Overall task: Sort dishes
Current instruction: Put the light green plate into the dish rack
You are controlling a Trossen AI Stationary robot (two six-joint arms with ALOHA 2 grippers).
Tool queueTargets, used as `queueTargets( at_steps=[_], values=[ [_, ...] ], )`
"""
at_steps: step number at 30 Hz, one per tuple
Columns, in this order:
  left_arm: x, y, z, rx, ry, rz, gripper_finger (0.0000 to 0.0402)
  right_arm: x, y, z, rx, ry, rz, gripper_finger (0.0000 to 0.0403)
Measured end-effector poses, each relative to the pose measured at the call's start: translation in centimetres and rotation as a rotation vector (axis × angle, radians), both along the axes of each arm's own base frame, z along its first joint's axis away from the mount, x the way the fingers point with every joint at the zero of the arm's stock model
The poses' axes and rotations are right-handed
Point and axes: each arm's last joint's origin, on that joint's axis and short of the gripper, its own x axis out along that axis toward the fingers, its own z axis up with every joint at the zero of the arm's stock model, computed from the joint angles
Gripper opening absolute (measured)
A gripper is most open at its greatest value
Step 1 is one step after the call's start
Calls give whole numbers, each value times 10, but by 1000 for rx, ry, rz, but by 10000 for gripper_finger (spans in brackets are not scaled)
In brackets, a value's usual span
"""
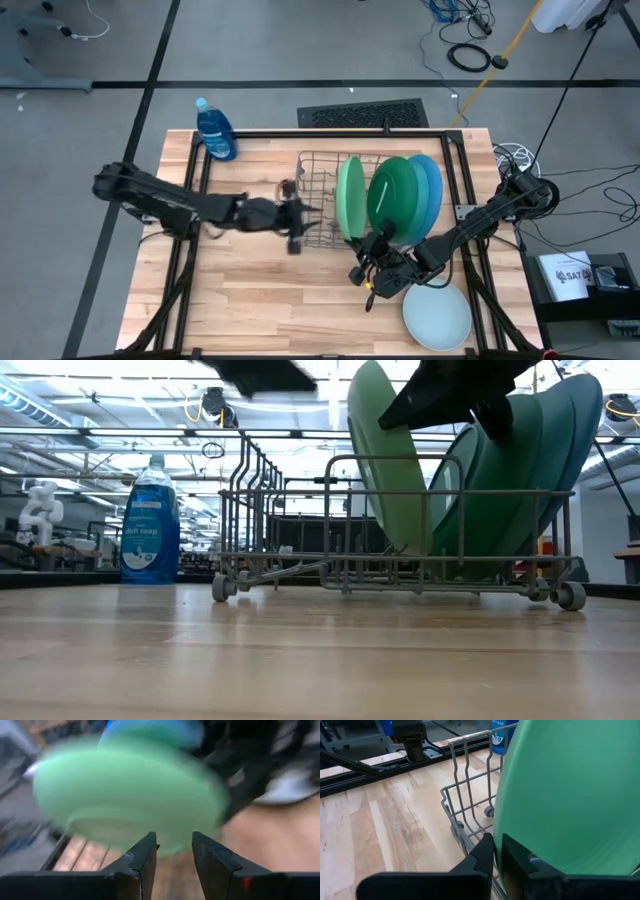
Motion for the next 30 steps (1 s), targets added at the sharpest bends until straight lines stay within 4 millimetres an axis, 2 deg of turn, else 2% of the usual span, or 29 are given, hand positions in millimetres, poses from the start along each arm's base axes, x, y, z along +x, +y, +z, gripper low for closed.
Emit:
queueTargets(
  at_steps=[4,7,10,18,23,30],
  values=[
    [25,27,-22,-29,152,93,127,0,0,0,-4,2,2,15],
    [42,36,-21,-49,125,66,127,0,0,0,-4,2,2,15],
    [51,38,-17,-21,95,54,127,0,0,0,-2,1,2,15],
    [60,36,4,-4,12,-29,127,0,1,0,2,-4,3,14],
    [69,37,-3,-25,26,-57,127,0,1,0,-5,1,9,19],
    [83,36,-14,-59,61,-63,127,3,3,7,3,-13,21,54]
  ],
)
